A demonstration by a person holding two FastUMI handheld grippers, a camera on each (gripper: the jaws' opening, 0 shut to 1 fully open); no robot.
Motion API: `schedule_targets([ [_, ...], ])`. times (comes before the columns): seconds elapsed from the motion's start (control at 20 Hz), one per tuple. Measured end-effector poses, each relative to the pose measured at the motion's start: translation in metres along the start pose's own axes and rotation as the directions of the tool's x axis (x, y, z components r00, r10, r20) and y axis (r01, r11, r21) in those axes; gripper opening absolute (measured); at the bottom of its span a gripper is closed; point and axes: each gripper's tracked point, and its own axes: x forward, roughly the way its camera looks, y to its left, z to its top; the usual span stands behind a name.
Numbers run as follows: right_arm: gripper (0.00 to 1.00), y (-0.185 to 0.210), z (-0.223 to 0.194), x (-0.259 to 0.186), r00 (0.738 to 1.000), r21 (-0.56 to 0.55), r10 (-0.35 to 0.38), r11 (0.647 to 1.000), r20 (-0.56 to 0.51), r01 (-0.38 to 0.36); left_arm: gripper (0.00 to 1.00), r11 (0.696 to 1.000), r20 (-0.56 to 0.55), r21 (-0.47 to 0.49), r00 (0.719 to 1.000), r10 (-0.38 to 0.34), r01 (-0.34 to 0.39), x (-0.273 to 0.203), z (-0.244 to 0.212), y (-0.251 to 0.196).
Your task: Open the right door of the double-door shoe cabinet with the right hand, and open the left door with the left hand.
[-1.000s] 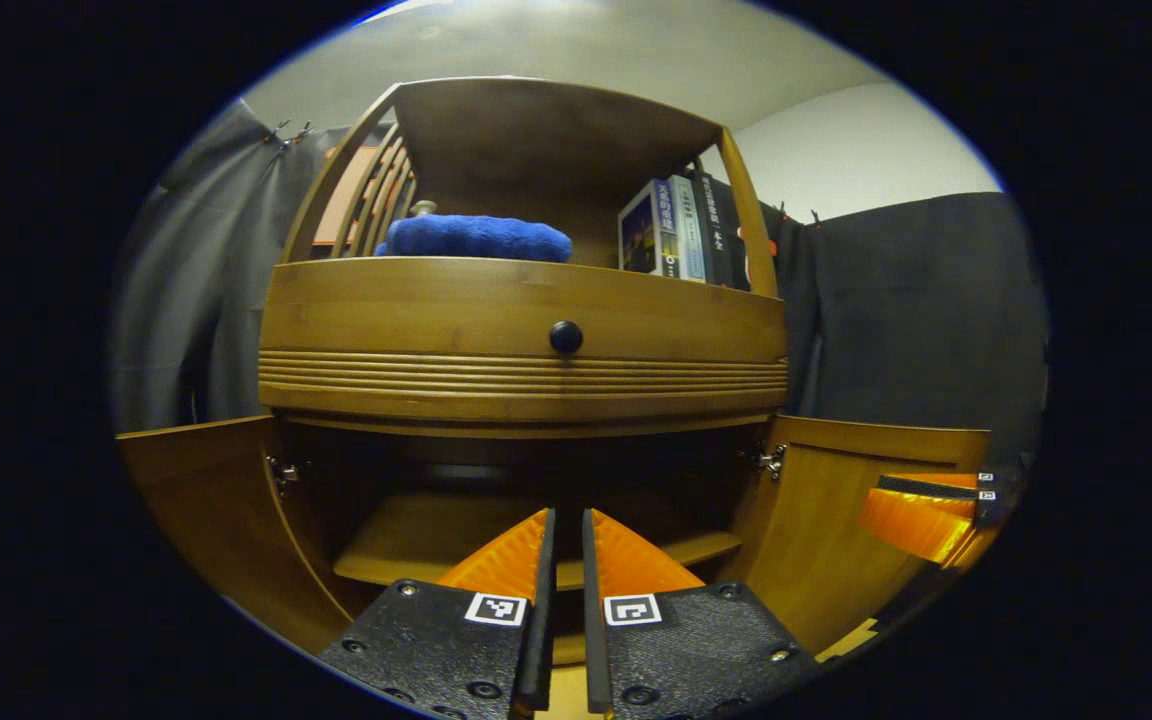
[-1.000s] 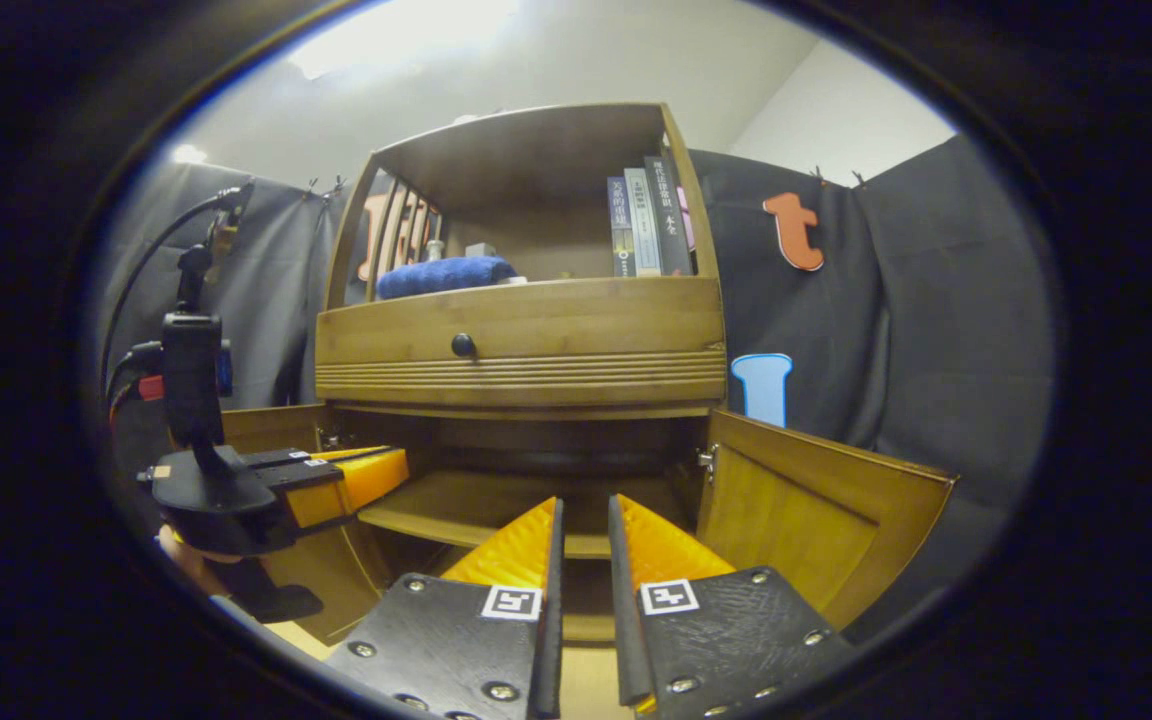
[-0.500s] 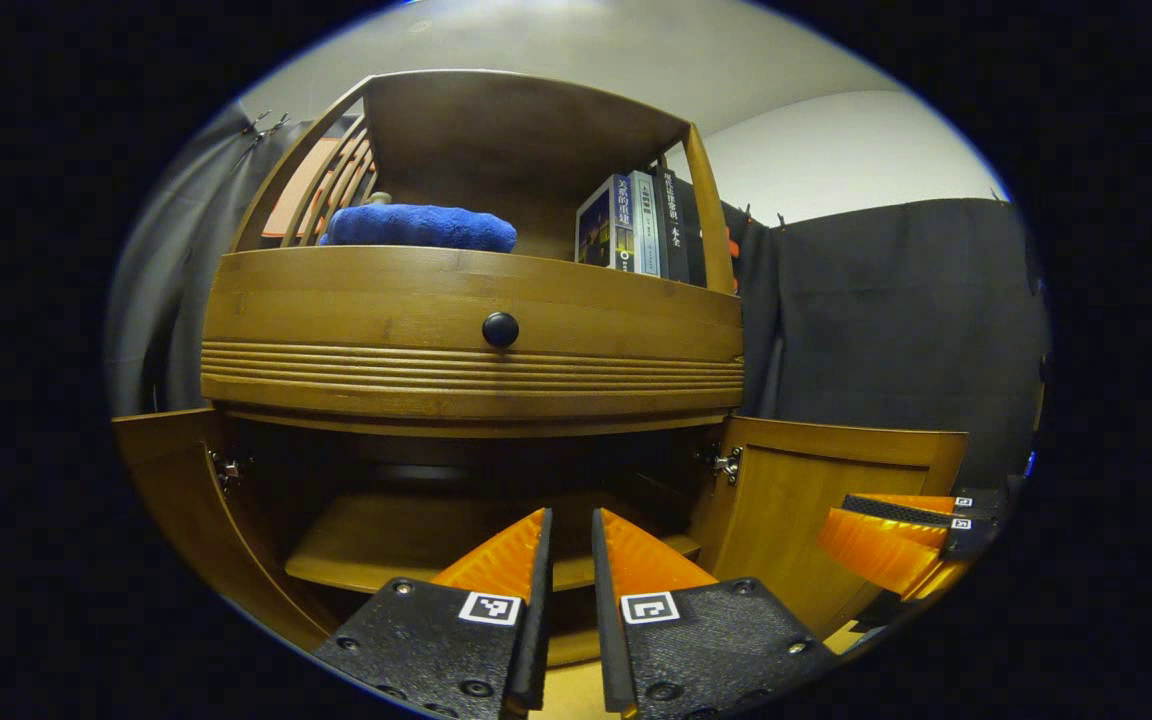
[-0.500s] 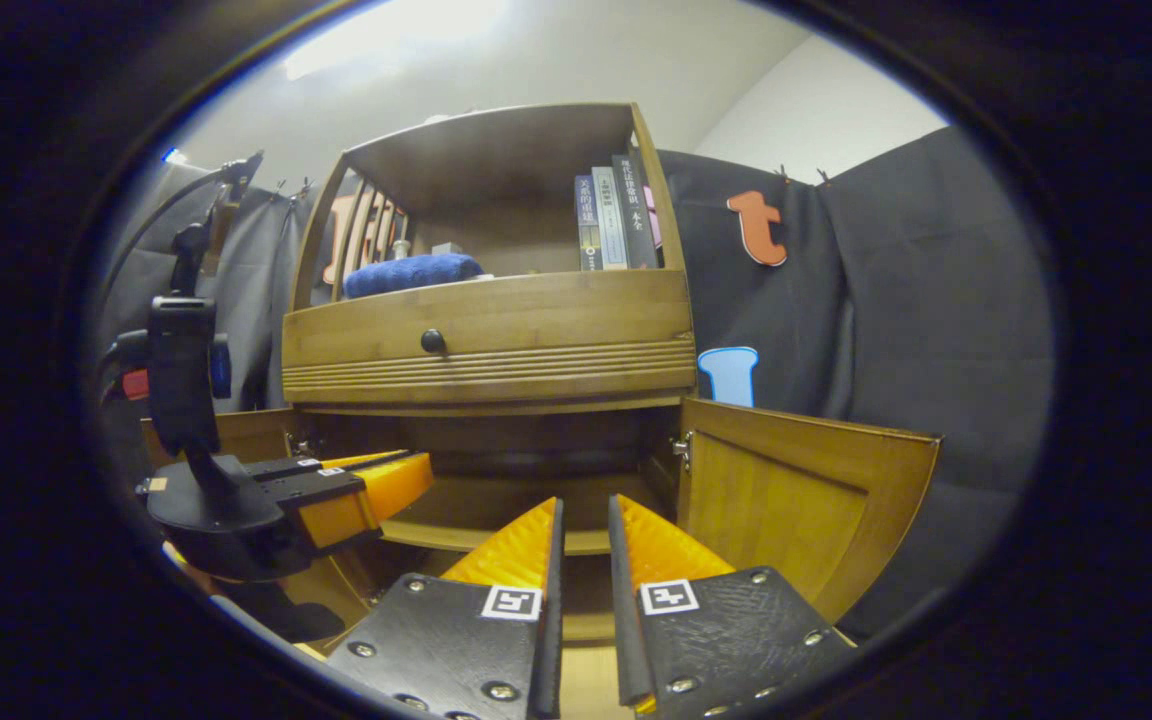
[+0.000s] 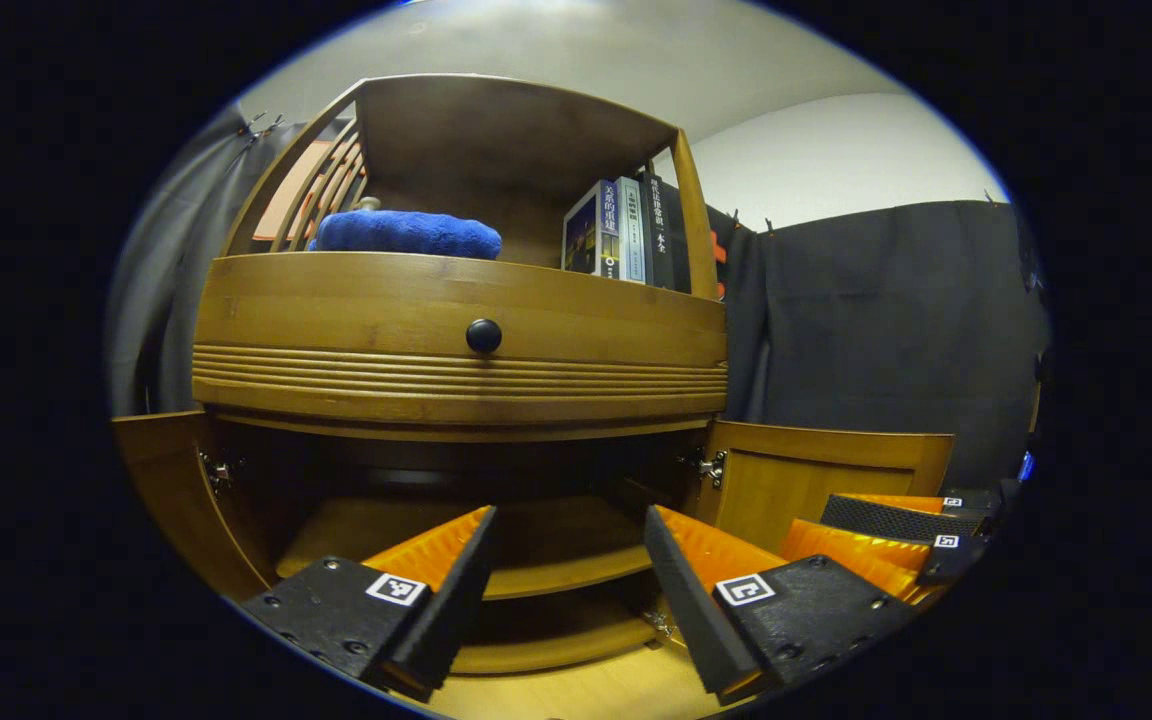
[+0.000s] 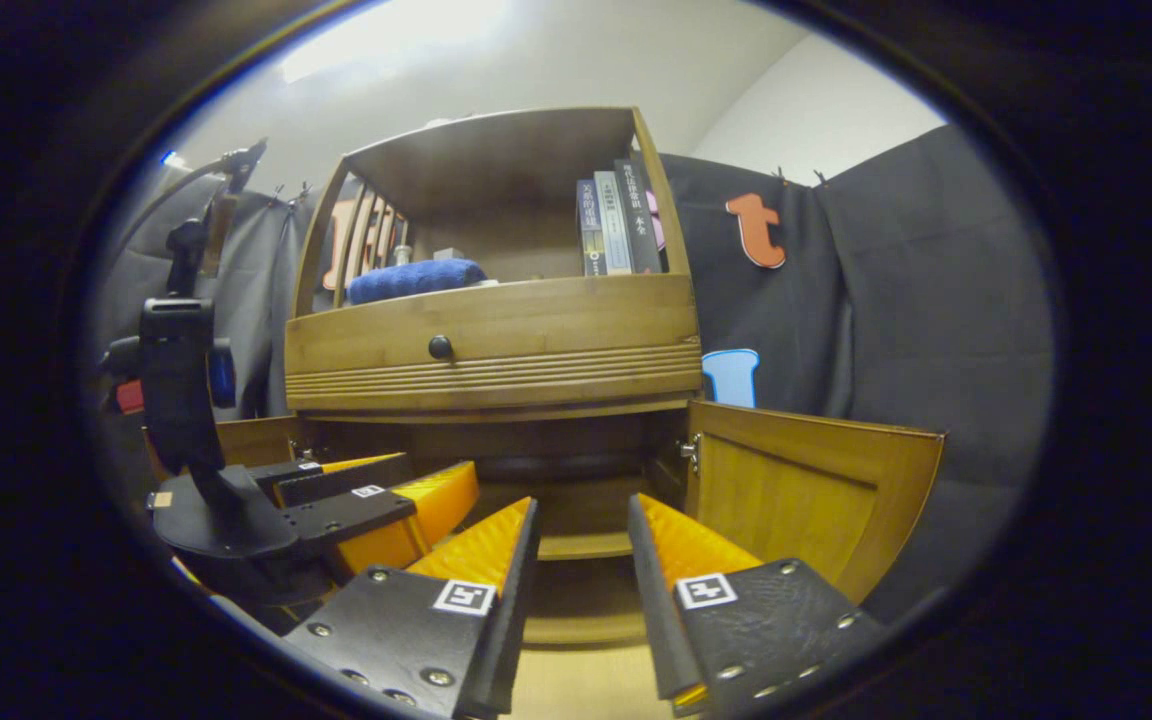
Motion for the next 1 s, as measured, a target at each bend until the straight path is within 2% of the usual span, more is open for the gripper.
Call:
schedule_targets([
  [0.1,0.68,-0.002,-0.004,-0.001,1.000,0.005,-0.009,1.000,-0.010,0.009,0.96,1.000,0.003,0.004,1.000,0.003,-0.003,0.000,-0.001,0.000],
  [0.15,0.80,-0.005,-0.004,-0.002,1.000,0.008,-0.014,1.000,-0.009,0.014,0.95,1.000,0.008,0.012,1.000,0.006,-0.006,-0.001,0.000,0.001],
  [0.2,0.84,-0.002,-0.003,-0.003,1.000,0.018,-0.010,1.000,-0.007,0.010,0.95,1.000,0.014,0.014,1.000,0.001,-0.001,-0.001,0.001,0.000],
  [0.25,0.96,-0.003,-0.004,-0.005,1.000,0.033,-0.009,0.999,-0.004,0.009,0.95,1.000,0.019,0.010,1.000,-0.002,0.002,-0.002,0.002,0.000],
  [0.3,0.96,-0.004,-0.003,-0.005,1.000,0.044,-0.009,0.999,-0.002,0.009,0.92,1.000,0.021,0.007,1.000,-0.005,0.005,-0.001,0.003,-0.001],
  [0.35,0.96,-0.004,-0.003,-0.006,1.000,0.050,-0.010,0.999,-0.001,0.010,0.95,1.000,0.022,0.006,1.000,-0.005,0.005,-0.001,0.003,-0.002],
  [0.45,0.96,-0.008,-0.002,-0.007,1.000,0.047,-0.023,0.999,0.000,0.023,0.95,1.000,0.020,0.011,1.000,-0.010,0.010,0.001,0.003,-0.003],
  [0.5,0.97,-0.009,-0.002,-0.007,1.000,0.044,-0.027,0.999,0.001,0.027,0.92,1.000,0.018,0.013,1.000,-0.011,0.011,0.001,0.002,-0.003],
  [0.85,0.97,-0.010,-0.003,-0.008,0.999,0.034,-0.034,0.999,0.003,0.034,0.92,1.000,0.021,0.014,1.000,-0.007,0.006,0.003,0.002,0.000],
  [0.9,0.96,-0.009,-0.003,-0.007,0.999,0.032,-0.033,0.999,0.004,0.032,0.95,1.000,0.020,0.012,1.000,-0.005,0.004,0.003,0.001,0.001],
  [0.95,0.96,-0.009,-0.003,-0.006,0.999,0.029,-0.032,0.999,0.005,0.032,0.92,1.000,0.019,0.010,1.000,-0.002,0.002,0.003,0.002,0.002],
  [1.0,0.96,-0.009,-0.003,-0.006,0.999,0.026,-0.031,0.999,0.005,0.031,0.95,1.000,0.018,0.008,1.000,0.002,-0.002,0.003,0.000,0.004],
])
